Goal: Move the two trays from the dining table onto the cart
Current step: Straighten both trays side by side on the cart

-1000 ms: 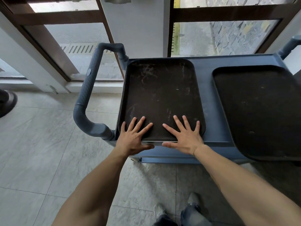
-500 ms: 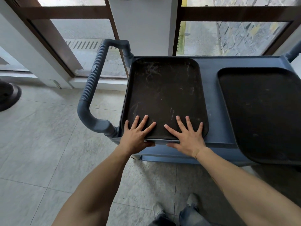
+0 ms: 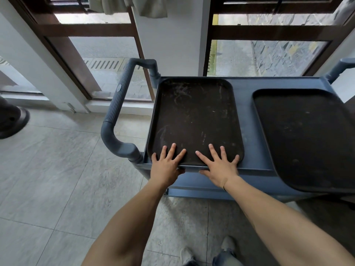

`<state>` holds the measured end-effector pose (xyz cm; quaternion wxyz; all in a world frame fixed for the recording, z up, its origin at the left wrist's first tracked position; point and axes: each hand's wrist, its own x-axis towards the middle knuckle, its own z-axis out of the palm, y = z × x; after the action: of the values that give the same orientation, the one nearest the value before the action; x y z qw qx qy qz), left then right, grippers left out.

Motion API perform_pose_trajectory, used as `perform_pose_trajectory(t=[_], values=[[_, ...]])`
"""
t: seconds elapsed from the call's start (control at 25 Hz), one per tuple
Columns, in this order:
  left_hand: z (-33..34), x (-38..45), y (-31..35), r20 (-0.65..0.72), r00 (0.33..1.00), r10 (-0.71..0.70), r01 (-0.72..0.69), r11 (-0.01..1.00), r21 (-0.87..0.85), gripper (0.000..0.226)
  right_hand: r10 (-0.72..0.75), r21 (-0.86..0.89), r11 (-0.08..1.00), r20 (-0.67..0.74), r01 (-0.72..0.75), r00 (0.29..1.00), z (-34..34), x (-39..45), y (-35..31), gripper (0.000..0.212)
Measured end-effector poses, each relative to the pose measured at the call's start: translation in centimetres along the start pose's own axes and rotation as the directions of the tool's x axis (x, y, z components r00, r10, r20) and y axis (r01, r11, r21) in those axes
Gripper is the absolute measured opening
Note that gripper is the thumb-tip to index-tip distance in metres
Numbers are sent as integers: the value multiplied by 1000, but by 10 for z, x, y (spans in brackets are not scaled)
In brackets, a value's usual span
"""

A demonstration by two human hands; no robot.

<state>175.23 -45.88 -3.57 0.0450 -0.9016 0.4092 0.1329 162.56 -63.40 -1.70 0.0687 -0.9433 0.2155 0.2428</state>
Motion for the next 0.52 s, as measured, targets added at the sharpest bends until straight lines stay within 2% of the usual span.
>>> perform_pose_trajectory(t=[0.24, 0.52], values=[[-14, -19, 8, 113, 993, -44, 50, 997, -52, 90, 3, 18, 1000, 80, -4, 997, -11, -32, 8, 84], [-37, -32, 22, 263, 962, -69, 96, 991, -89, 102, -26, 48, 999, 138, 19, 990, -20, -64, 21, 86]])
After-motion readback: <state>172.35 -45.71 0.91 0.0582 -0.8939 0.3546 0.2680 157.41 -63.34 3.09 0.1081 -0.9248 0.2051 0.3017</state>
